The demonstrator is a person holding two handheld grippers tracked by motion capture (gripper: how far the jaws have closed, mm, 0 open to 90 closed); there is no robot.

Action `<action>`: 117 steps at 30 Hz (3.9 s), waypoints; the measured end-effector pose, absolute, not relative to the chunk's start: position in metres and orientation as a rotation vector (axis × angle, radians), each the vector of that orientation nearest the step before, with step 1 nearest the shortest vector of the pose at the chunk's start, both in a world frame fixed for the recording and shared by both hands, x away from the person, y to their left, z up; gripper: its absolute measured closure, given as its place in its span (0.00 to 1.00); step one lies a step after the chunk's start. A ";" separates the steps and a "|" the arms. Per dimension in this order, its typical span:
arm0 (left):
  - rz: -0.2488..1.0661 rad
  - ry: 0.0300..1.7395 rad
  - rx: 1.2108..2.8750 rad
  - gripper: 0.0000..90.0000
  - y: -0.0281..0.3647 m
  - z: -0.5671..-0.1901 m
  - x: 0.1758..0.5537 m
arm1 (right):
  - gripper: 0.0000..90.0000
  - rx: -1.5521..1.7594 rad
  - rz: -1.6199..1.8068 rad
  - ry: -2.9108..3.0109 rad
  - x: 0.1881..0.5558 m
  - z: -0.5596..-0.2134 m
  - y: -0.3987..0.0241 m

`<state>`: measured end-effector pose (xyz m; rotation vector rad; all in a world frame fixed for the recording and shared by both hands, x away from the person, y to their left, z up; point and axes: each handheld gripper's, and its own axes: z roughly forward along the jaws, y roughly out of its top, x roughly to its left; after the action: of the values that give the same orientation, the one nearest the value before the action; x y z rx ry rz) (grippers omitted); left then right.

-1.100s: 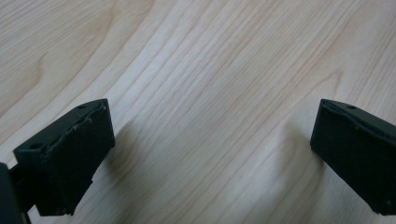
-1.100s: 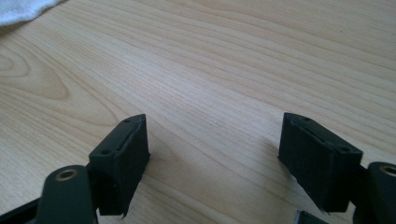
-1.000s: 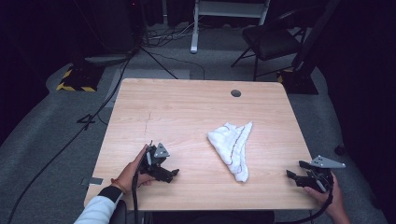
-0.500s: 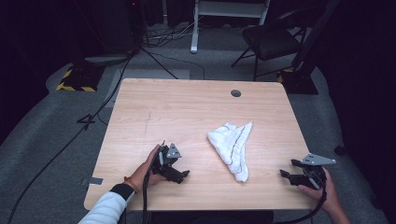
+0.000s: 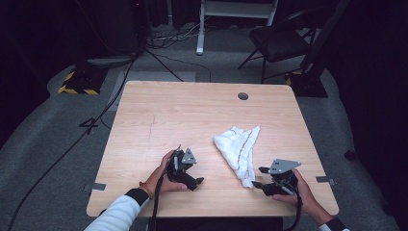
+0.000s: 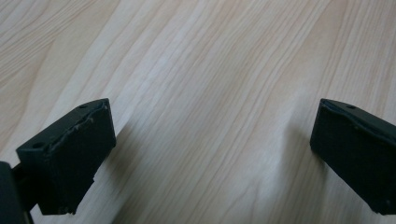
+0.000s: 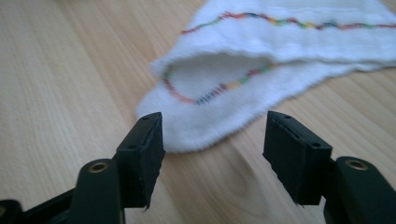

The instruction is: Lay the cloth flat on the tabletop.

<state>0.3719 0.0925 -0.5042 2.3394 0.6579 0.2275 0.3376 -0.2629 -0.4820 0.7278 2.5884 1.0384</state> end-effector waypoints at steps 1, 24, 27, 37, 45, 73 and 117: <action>0.227 0.658 2.339 0.00 0.092 -0.504 0.372 | 0.44 0.715 1.048 2.603 0.337 -0.483 -0.259; 0.125 0.382 2.378 0.22 -0.003 -0.495 0.364 | 0.94 0.661 1.046 2.596 0.338 -0.491 -0.258; 0.119 0.354 2.340 0.26 -0.010 -0.487 0.361 | 0.96 0.665 1.054 2.583 0.338 -0.489 -0.260; 0.117 0.298 2.323 0.42 -0.039 -0.486 0.364 | 0.97 0.639 1.048 2.594 0.337 -0.488 -0.260; 0.188 0.279 2.346 0.83 -0.031 -0.487 0.375 | 0.97 0.641 1.056 2.589 0.338 -0.487 -0.263; 0.269 0.430 2.247 0.96 0.058 -0.445 0.395 | 0.97 0.782 1.068 2.404 0.353 -0.468 -0.290; 0.393 0.790 2.001 0.96 0.206 -0.416 0.407 | 0.98 1.085 1.100 2.121 0.403 -0.419 -0.342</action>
<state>0.4068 0.2064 -0.4157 2.0007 0.7901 0.3933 0.4026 -0.3422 -0.4189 1.0853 2.1212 1.0998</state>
